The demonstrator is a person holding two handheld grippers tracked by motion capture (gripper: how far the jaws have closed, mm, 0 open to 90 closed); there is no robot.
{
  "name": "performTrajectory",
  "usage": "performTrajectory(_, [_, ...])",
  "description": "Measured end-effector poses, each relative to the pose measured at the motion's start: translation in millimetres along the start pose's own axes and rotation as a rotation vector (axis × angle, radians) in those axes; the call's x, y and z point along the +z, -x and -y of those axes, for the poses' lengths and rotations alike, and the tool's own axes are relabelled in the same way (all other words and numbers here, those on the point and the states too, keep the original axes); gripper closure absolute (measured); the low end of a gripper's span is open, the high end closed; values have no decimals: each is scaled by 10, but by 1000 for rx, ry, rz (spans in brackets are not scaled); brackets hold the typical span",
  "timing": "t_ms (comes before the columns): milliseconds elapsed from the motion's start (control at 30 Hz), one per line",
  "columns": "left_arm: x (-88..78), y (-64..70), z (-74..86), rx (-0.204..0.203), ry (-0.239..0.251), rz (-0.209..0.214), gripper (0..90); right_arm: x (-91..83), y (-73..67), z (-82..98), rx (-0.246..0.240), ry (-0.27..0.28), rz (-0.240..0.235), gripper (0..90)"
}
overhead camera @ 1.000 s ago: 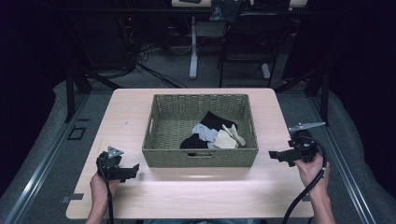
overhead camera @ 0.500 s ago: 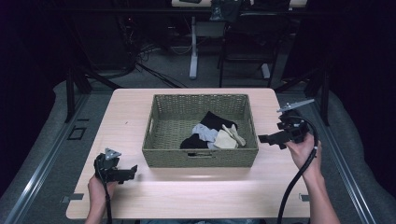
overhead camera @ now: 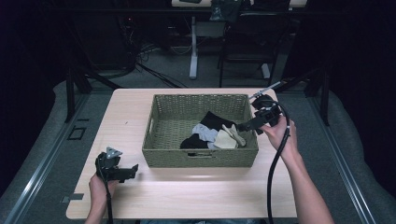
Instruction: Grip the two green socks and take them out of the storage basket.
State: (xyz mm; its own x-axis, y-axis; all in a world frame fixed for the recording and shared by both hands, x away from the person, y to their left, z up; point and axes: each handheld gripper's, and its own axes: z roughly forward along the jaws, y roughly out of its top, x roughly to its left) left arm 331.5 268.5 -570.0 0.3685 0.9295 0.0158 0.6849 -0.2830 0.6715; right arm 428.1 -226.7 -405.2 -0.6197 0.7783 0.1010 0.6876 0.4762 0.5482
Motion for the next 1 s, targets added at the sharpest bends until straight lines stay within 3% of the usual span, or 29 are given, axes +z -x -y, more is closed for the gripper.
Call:
performTrajectory(167, [-4,-10,4,-4,1,-1,0,180,-49,-145,-11,-37,-13,39])
performTrajectory(233, [-8,-10,6,-6,0,0,0,262,-46,-197,-7,-62,-2,117])
performTrajectory(267, [-10,-13,7,-3,0,-1,0,319,-44,-216,4,-56,-19,190])
performTrajectory(300, [-14,-13,9,-4,0,0,0,360,-32,-234,4,-74,-25,206])
performTrajectory(567, [-14,-19,11,-8,1,-3,0,650,2,-302,24,-149,18,251])
performTrajectory(1000, [-14,-11,6,-3,2,-1,0,1001,24,-340,60,-257,82,483])
